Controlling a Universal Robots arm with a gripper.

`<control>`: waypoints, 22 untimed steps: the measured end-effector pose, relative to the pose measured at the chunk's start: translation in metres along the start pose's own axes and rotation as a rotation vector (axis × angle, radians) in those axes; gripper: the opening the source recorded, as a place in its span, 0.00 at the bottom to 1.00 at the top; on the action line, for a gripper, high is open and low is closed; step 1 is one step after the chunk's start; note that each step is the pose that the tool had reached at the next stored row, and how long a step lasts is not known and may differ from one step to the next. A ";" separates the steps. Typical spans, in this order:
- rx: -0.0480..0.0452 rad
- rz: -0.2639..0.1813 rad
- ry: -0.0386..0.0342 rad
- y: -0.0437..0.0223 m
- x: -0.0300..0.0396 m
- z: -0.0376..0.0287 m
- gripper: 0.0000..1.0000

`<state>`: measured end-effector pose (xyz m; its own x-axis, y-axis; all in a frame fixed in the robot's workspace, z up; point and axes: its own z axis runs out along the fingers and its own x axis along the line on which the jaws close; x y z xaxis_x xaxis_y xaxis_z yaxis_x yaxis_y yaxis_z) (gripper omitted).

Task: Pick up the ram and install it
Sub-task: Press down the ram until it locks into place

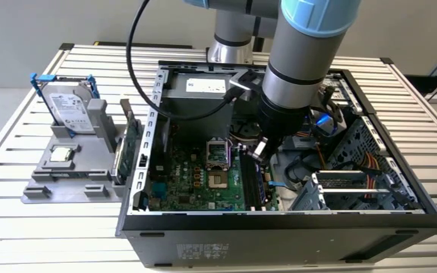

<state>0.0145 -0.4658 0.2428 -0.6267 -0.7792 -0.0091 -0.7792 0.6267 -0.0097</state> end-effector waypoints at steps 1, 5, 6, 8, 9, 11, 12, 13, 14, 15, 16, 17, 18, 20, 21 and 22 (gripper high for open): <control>0.0000 -0.003 0.0000 0.0000 0.0000 0.0000 0.00; -0.0001 -0.015 -0.0001 0.0001 -0.0002 0.0000 0.00; -0.0001 -0.019 -0.0001 0.0001 -0.0002 -0.0001 0.00; -0.0002 -0.026 -0.0002 0.0001 -0.0003 0.0000 0.00; -0.0003 -0.029 -0.0003 0.0001 -0.0003 0.0000 0.00; -0.0003 -0.036 -0.0003 0.0001 -0.0003 0.0000 0.00; -0.0003 -0.038 -0.0003 0.0001 -0.0003 0.0000 0.00; -0.0003 -0.041 -0.0003 0.0001 -0.0003 0.0000 0.00; -0.0004 -0.044 -0.0004 0.0002 -0.0003 0.0000 0.00; -0.0004 -0.047 -0.0004 0.0002 -0.0004 0.0000 0.00; -0.0004 -0.048 -0.0004 0.0002 -0.0003 0.0000 0.00; -0.0004 -0.050 -0.0005 0.0002 -0.0003 0.0000 0.00; -0.0004 -0.051 -0.0005 0.0002 -0.0004 0.0000 0.00; -0.0005 -0.051 -0.0004 0.0002 -0.0003 0.0000 0.00; -0.0005 -0.052 -0.0004 0.0002 -0.0003 0.0000 0.00; -0.0005 -0.052 -0.0004 0.0002 -0.0003 0.0000 0.00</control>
<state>0.0146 -0.4654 0.2428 -0.5855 -0.8106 -0.0090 -0.8106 0.5856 -0.0097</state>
